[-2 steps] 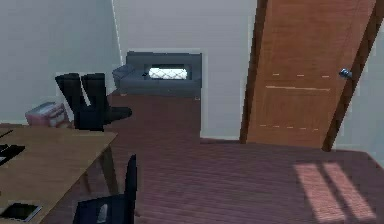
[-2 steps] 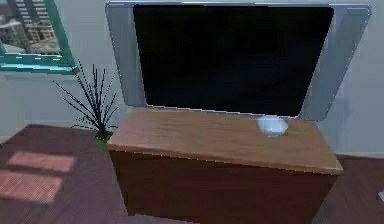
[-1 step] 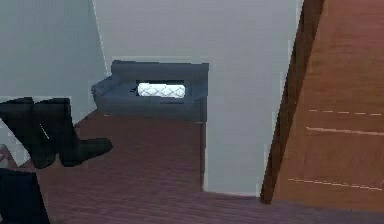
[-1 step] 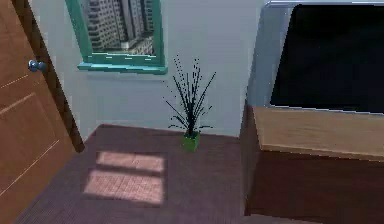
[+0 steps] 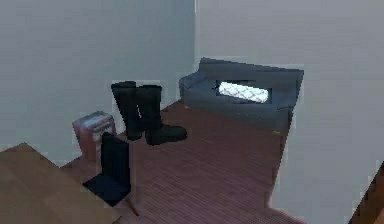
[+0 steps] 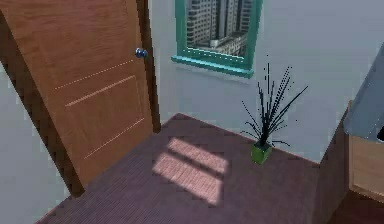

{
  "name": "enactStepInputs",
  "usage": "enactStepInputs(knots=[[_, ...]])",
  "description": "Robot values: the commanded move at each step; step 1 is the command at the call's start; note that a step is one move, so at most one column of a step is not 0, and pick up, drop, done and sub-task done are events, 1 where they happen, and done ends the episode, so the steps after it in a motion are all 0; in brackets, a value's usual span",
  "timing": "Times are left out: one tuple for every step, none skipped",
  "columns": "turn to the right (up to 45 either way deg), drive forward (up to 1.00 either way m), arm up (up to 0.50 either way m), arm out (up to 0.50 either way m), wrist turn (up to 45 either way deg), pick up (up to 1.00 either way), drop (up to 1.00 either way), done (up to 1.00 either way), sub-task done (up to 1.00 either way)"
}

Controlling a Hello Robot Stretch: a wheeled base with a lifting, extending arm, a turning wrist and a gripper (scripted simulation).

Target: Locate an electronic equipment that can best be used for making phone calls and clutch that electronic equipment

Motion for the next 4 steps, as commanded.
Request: enactStepInputs(knots=[[0.0,0.15,0.0,0.0,0.0,0.0,0.0,0.0,0.0],[-45.0,0.0,0.0,0.0,0.0,0.0,0.0,0.0,0.0],[-45.0,0.0,0.0,0.0,0.0,0.0,0.0,0.0,0.0],[-45.0,0.0,0.0,0.0,0.0,0.0,0.0,0.0,0.0]])
